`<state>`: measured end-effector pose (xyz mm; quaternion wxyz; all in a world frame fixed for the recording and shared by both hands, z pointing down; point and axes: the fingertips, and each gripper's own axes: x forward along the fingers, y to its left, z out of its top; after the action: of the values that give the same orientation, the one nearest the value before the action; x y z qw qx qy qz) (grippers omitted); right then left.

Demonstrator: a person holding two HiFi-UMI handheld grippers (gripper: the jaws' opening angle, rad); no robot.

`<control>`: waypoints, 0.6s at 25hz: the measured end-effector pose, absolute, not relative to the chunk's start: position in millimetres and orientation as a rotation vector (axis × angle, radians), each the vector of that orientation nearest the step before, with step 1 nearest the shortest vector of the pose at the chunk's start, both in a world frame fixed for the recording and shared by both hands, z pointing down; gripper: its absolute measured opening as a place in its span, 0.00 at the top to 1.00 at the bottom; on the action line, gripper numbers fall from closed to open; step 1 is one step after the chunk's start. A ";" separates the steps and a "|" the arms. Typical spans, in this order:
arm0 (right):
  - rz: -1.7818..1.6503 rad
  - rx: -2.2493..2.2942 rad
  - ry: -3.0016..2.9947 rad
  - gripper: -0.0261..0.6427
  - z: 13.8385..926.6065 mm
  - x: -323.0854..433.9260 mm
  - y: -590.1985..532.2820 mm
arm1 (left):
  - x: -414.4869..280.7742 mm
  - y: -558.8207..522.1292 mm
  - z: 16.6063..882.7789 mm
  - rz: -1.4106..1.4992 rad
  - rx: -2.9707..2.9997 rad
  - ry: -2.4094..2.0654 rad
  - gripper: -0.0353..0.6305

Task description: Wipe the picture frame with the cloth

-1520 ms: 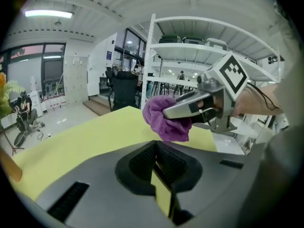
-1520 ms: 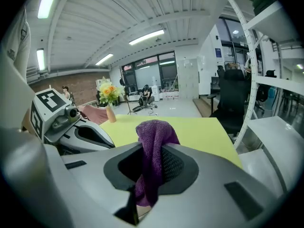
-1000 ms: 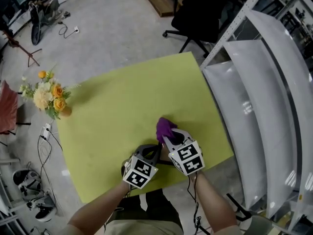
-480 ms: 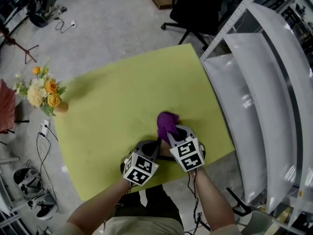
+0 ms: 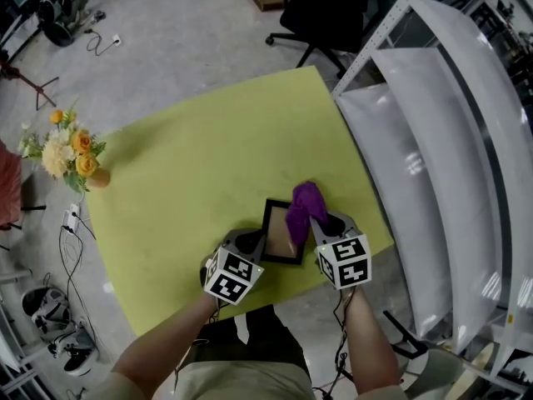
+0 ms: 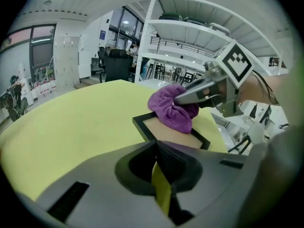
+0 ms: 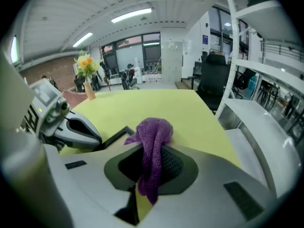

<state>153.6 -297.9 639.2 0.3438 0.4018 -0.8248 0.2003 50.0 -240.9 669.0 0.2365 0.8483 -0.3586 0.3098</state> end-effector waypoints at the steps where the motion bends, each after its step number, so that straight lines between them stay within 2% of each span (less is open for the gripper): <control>1: 0.534 1.052 -2.169 0.88 630.9 151.7 -296.2 | 49.7 -241.0 669.1 0.831 2.322 -0.984 0.94; 7: 0.531 0.962 -2.293 0.88 601.1 107.5 -278.0 | 46.1 -232.1 665.9 0.797 2.293 -0.960 0.94; 15: 0.594 0.813 -2.319 0.88 632.6 50.1 -253.0 | 46.5 -211.4 668.3 0.817 2.289 -0.938 0.94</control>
<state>50.1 -253.0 632.6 0.3019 0.3067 -0.8744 0.2240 46.5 -211.4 668.3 0.2652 0.8471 -0.3473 0.3023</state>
